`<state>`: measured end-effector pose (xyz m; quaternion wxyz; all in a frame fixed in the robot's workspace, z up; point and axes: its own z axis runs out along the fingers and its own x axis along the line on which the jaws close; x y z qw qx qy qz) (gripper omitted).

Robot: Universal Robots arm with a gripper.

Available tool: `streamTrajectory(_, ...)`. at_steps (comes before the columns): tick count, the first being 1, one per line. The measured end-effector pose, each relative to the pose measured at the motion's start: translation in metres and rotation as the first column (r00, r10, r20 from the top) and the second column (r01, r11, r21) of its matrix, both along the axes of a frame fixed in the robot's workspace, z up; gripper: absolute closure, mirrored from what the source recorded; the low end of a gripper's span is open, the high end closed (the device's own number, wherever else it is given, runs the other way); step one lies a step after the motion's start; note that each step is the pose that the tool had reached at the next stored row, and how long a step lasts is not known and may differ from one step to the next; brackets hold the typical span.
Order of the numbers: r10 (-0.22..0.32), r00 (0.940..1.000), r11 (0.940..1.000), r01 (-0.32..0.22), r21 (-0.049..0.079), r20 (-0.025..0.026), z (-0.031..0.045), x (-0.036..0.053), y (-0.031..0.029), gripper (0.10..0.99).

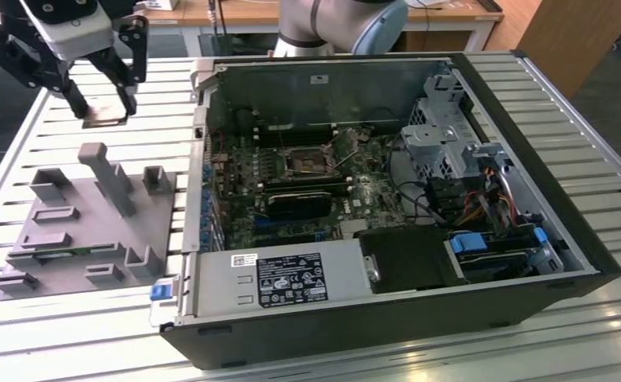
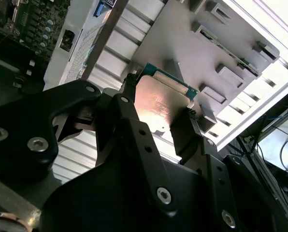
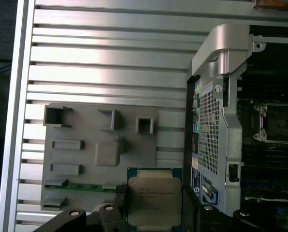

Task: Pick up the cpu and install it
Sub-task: 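Pick up the cpu and move it towards the insertion slot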

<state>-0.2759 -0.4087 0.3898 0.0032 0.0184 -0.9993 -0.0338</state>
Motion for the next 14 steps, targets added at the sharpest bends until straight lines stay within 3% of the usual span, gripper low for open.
streamTrajectory(14, 0.0, 1.0, 1.0, 0.0, 0.0, 0.0, 0.0, 0.0232, 0.001, 0.545)
